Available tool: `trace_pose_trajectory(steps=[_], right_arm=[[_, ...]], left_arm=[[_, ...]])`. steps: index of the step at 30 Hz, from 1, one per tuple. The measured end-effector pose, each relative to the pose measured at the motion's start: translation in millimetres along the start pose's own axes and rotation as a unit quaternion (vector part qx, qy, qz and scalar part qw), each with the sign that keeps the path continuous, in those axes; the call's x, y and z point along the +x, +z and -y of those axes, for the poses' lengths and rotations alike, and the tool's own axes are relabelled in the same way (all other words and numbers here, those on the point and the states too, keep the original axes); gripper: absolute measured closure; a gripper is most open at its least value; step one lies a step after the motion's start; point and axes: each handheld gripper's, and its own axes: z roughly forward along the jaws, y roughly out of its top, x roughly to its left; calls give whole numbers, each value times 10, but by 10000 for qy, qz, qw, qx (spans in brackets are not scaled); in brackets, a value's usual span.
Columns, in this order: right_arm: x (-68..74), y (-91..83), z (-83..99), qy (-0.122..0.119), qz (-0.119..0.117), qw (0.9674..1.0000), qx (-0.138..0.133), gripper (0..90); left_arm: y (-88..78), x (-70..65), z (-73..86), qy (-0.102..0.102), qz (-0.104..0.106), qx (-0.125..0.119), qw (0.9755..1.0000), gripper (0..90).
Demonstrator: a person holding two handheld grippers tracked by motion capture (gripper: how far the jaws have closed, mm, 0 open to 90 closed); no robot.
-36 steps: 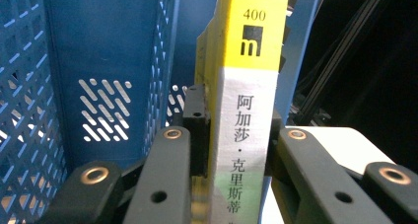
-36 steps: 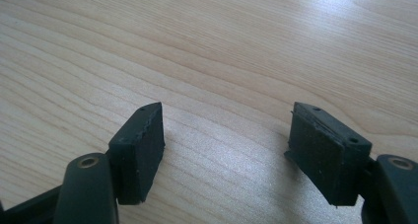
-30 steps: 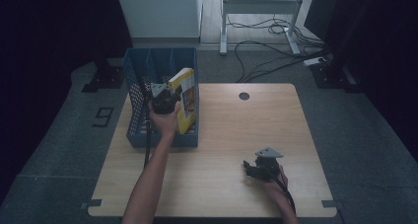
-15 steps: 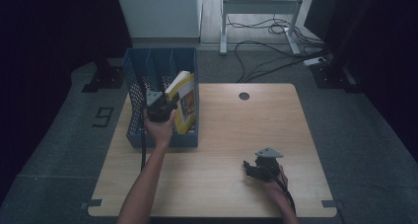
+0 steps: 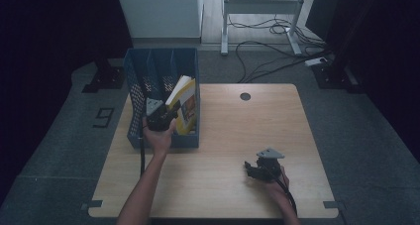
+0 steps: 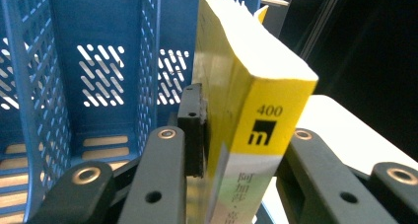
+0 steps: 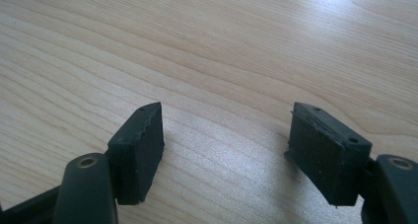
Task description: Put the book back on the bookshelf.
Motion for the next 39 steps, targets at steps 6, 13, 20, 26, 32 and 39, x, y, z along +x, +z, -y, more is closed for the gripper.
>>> trace_pose_trajectory(steps=[6, 13, 20, 26, 32, 39], right_arm=[[0, 0, 0, 2, 4, 10000, 2, 284], [0, 0, 0, 3, 3, 10000, 3, 284], [0, -1, 0, 0, 2, 10000, 2, 284], [-1, 0, 0, -1, 2, 10000, 3, 284], [0, -1, 0, 6, -2, 10000, 8, 283], [0, -1, 0, 6, -4, 10000, 8, 284]], left_arm=[[-25, -15, 28, -6, 66, -15, 10000, 706], [-20, -14, -2, -67, 159, -39, 9998, 669], [18, -46, -119, 12, 224, -63, 9997, 619], [114, -79, -162, 146, 128, 88, 9998, 599], [188, -82, -160, 219, -84, 187, 9995, 651], [176, -74, -168, 407, -234, 188, 9987, 743]])
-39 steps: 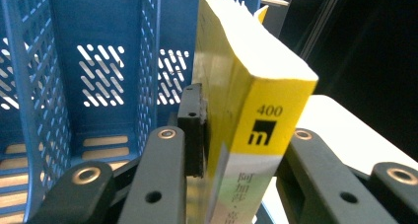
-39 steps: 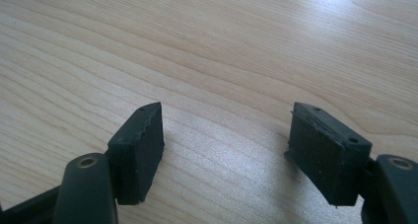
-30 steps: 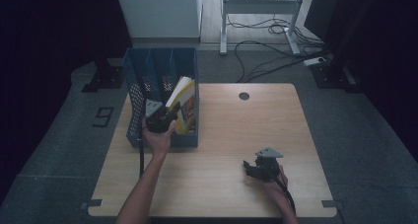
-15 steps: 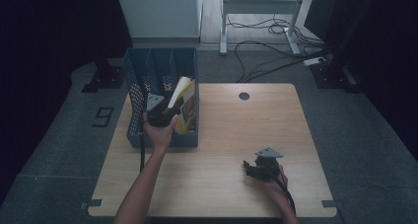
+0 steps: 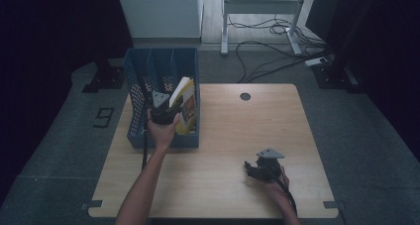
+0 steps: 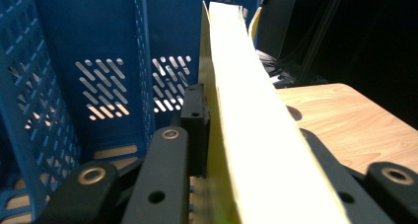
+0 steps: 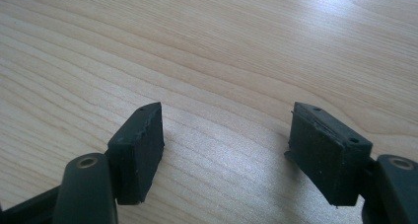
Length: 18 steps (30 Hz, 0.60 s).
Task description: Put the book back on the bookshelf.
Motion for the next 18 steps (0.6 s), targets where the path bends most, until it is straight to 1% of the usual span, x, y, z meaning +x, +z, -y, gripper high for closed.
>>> trace_pose_trajectory(steps=[9, 18], right_arm=[[-1, 0, 0, 2, -6, 10000, 0, 284], [-2, 0, 0, -6, -5, 10000, -4, 284]], left_arm=[[34, 46, -28, -129, -81, -50, 9999, 752], [75, -9, -140, -81, -107, -99, 9999, 753]])
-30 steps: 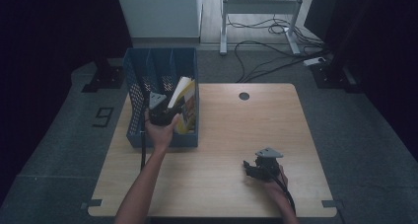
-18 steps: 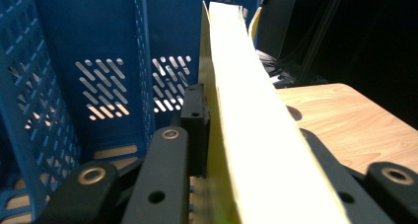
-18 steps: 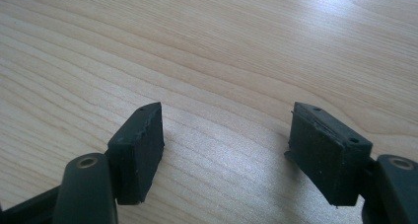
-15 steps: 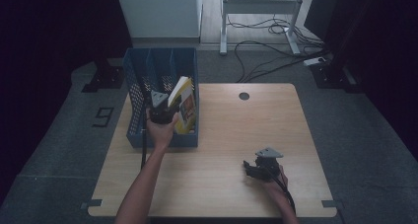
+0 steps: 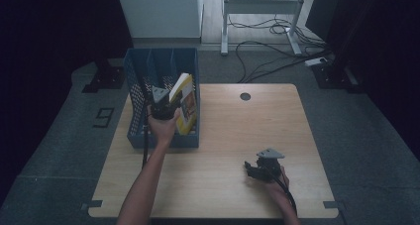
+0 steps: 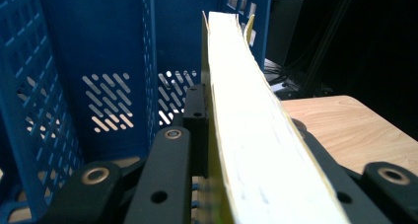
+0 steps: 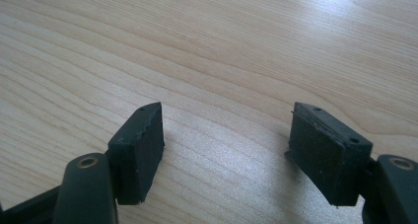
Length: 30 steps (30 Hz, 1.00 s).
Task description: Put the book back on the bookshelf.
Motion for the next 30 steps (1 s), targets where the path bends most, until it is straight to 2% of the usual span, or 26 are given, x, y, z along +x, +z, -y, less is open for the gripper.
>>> trace_pose_trajectory(steps=[13, 22, 30], right_arm=[[0, 1, 0, 7, 3, 10000, -7, 284], [0, 0, 0, 9, 4, 10000, -6, 284], [0, 0, 1, 9, 3, 10000, -5, 284]], left_arm=[[154, 10, -133, -81, -172, -41, 9998, 753], [271, 19, -142, -91, -296, -20, 9995, 753], [356, 7, -167, -83, -290, -43, 9995, 753]])
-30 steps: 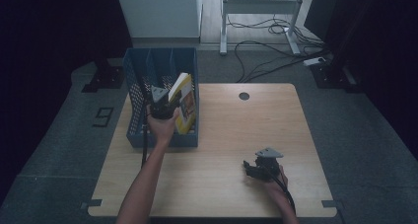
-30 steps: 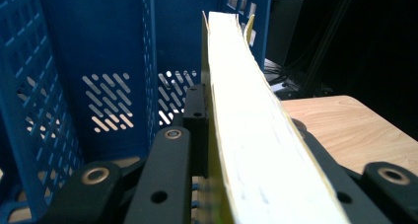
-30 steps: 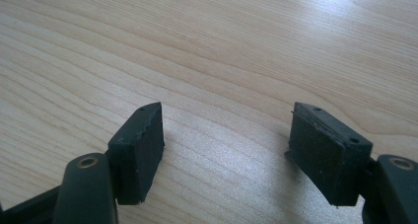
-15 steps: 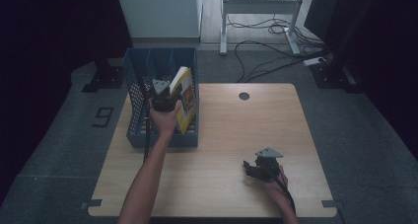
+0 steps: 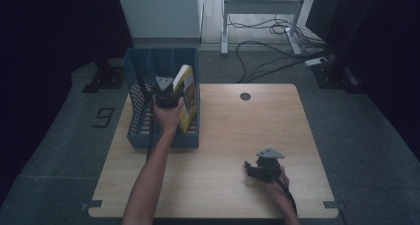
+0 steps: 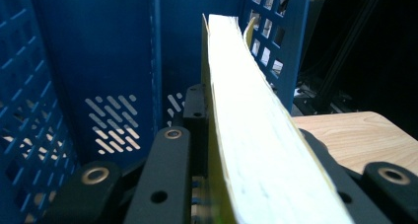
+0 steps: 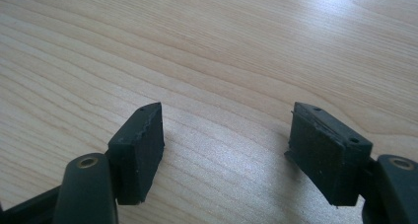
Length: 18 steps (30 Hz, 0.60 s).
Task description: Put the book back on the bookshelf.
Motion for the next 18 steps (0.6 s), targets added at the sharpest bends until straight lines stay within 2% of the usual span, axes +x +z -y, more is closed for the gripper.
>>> trace_pose_trajectory(steps=[3, 7, 18], right_arm=[[0, 0, 0, -4, 2, 10000, -2, 284], [-1, 0, 0, -4, 0, 10000, -1, 284], [0, 0, 0, -1, 2, 10000, 0, 284]], left_arm=[[23, -5, 5, 6, -27, -71, 10000, 753], [61, 22, 14, -62, -85, -79, 9999, 753], [118, 34, 4, -72, -138, -85, 9998, 752]])
